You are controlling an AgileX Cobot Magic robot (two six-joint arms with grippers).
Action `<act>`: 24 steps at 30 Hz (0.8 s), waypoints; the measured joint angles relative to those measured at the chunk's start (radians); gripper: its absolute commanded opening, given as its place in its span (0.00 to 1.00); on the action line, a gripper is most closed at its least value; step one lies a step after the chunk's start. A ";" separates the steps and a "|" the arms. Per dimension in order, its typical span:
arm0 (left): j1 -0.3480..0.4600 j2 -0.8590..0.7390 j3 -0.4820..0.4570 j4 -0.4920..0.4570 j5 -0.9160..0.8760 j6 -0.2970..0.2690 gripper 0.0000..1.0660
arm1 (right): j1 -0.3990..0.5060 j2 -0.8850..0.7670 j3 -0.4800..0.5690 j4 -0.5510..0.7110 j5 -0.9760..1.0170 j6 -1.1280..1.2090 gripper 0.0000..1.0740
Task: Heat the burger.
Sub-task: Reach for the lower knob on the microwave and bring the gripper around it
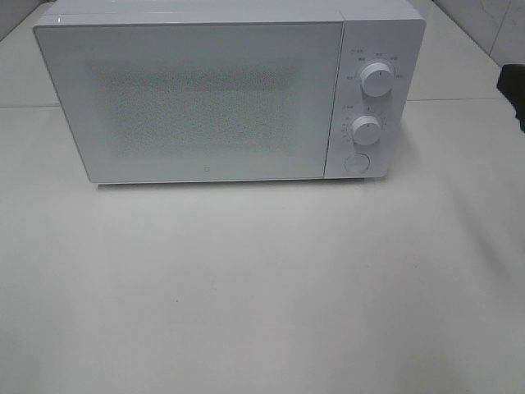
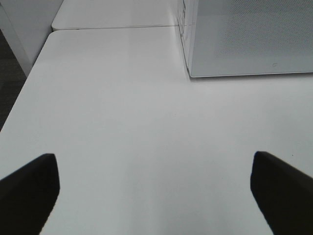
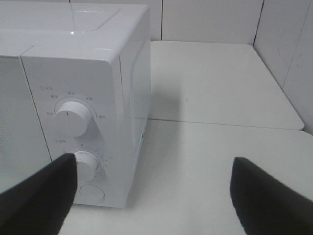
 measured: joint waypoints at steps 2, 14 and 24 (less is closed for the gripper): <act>0.000 0.000 0.000 0.000 0.000 0.000 0.95 | 0.000 0.120 0.018 0.034 -0.124 -0.055 0.72; 0.000 0.000 0.000 0.000 0.000 0.000 0.95 | 0.070 0.373 0.114 0.328 -0.550 -0.249 0.71; 0.000 0.000 0.000 0.000 0.000 0.000 0.95 | 0.299 0.501 0.132 0.560 -0.750 -0.335 0.73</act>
